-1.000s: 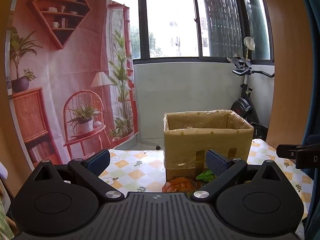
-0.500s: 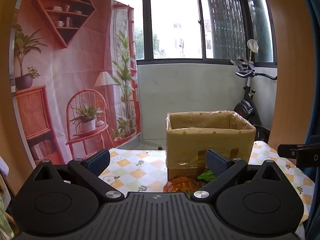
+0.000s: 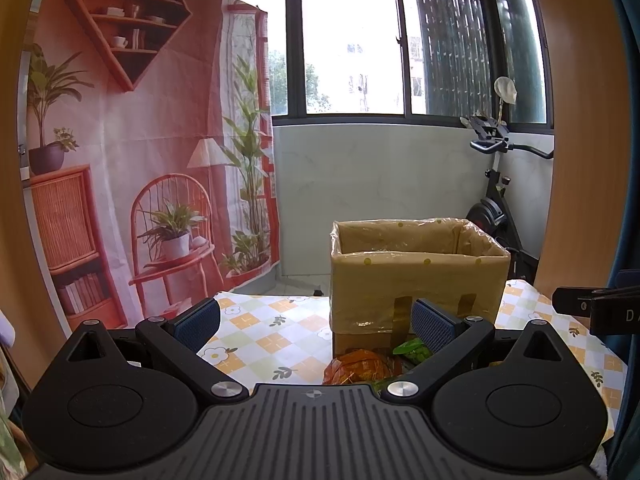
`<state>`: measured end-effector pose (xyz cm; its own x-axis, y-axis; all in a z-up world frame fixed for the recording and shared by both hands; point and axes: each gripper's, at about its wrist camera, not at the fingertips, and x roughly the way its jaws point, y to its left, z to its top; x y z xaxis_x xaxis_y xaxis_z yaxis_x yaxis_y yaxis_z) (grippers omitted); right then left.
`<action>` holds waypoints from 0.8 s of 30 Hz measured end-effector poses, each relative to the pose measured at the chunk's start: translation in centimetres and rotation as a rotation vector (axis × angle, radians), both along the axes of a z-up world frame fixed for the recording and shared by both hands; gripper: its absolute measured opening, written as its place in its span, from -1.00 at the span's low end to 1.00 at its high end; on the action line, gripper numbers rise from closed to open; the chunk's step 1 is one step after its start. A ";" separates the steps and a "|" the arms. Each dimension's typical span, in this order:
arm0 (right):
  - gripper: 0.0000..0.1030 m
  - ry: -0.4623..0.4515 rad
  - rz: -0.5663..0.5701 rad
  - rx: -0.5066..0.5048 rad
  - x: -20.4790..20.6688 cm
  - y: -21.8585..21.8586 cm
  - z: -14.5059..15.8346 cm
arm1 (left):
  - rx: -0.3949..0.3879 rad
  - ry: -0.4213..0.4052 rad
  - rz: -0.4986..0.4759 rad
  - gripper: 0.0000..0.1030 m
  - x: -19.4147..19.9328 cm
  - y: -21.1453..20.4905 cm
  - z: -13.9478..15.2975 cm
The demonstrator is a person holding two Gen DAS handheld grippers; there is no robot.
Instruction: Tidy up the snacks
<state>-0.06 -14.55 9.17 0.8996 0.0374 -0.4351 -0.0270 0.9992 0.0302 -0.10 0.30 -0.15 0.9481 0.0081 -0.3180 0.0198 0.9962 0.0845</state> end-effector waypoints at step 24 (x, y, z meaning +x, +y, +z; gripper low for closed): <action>1.00 -0.001 -0.002 -0.002 0.0 -0.3 0.2 | -0.001 0.013 0.000 0.99 0.0 -0.1 -0.3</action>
<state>-0.03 -14.84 9.34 0.9000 0.0351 -0.4344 -0.0253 0.9993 0.0283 -0.06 0.23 -0.45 0.9440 0.0077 -0.3298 0.0210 0.9963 0.0832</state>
